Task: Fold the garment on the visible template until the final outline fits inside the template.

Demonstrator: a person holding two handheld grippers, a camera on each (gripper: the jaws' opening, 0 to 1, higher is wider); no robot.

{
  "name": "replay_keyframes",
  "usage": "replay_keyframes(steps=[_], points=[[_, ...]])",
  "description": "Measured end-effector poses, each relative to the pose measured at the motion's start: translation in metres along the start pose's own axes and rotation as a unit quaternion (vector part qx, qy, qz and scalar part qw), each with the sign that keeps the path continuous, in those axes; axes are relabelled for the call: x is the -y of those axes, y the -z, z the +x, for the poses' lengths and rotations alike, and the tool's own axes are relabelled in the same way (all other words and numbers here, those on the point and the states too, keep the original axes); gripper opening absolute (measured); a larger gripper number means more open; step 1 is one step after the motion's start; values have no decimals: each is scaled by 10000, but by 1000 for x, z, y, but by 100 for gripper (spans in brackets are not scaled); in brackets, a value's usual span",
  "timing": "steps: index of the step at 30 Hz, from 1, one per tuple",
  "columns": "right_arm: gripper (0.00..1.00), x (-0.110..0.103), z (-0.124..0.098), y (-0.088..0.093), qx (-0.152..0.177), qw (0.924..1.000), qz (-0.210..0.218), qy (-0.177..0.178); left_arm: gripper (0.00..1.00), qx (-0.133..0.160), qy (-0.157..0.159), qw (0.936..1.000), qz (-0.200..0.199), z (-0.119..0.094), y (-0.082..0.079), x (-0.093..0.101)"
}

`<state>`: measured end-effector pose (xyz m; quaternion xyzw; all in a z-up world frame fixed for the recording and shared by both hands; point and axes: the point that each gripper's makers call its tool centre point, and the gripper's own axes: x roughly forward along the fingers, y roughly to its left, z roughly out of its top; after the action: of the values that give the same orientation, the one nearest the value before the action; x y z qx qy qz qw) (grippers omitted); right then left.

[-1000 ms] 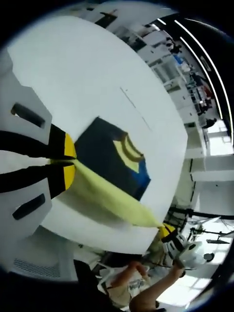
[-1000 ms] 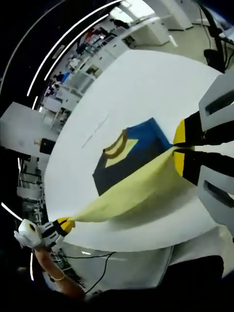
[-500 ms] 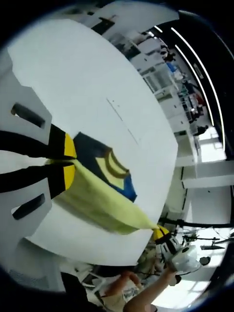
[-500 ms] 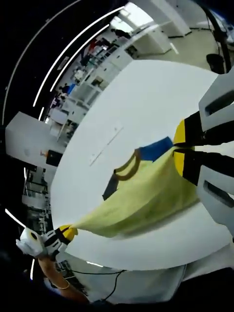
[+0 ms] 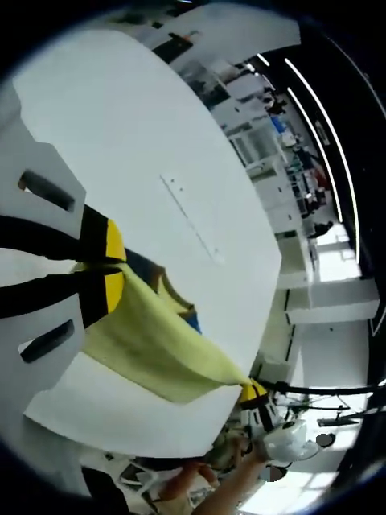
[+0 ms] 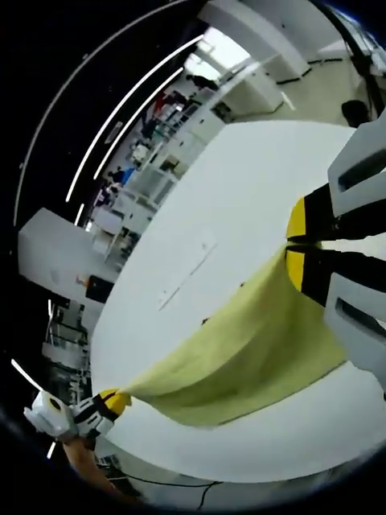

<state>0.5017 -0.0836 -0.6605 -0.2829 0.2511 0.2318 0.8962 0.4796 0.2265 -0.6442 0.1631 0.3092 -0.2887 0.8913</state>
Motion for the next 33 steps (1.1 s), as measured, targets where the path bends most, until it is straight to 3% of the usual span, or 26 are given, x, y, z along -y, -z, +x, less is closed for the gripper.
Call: replay_keyframes(steps=[5,13,17,33], points=[[0,-1,21,10,-150,9997,188,-54,0,-218,136,9994,-213,24,12,-11],[0,-5,53,25,-422,9986,239,-194,0,-417,166,9988,-191,62,33,-22],[0,-9,69,35,-568,9967,500,-297,0,-536,171,9983,-148,81,49,-26],[0,-18,110,68,-1025,9914,529,-613,0,-751,225,9969,-109,124,80,-32]])
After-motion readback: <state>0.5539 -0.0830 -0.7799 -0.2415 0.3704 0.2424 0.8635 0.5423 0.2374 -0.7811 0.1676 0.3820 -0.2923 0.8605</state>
